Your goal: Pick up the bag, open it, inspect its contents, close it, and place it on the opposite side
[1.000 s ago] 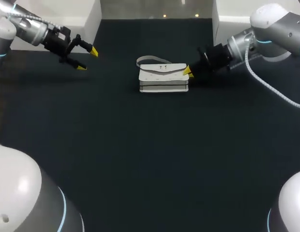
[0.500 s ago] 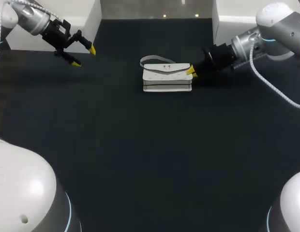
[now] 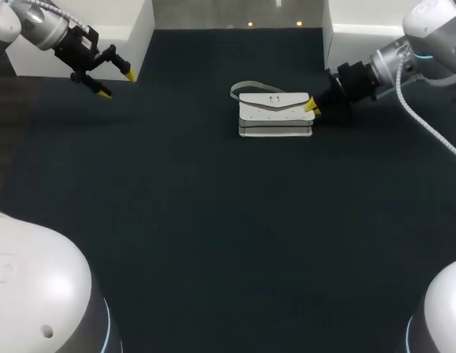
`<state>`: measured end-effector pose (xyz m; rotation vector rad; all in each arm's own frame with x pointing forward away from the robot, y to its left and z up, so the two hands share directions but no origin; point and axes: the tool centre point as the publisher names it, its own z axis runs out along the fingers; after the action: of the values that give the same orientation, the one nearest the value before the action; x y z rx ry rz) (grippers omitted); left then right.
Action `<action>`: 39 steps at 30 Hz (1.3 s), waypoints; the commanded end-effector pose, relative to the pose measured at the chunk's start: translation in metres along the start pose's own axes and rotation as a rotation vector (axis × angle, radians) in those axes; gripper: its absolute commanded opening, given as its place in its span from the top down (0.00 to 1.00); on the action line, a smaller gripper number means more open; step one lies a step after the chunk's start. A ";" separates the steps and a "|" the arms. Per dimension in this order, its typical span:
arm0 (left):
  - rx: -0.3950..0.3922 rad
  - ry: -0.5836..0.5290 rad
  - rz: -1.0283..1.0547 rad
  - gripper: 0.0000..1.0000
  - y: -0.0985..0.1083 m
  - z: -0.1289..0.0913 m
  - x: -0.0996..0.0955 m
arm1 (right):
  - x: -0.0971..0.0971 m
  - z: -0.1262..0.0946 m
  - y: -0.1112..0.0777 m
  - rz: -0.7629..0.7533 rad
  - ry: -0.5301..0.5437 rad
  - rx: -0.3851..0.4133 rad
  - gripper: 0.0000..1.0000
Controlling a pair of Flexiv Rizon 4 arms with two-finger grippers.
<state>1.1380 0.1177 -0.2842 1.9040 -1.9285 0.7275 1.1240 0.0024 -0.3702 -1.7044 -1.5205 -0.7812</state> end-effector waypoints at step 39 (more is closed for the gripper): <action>0.018 -0.371 0.049 0.00 0.012 -0.050 -0.045 | -0.128 -0.216 0.048 -0.002 -0.220 -0.117 1.00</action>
<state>1.1282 0.1848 -0.2732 2.1148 -2.1883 0.4242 1.1496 -0.2402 -0.3594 -1.9847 -1.6499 -0.7830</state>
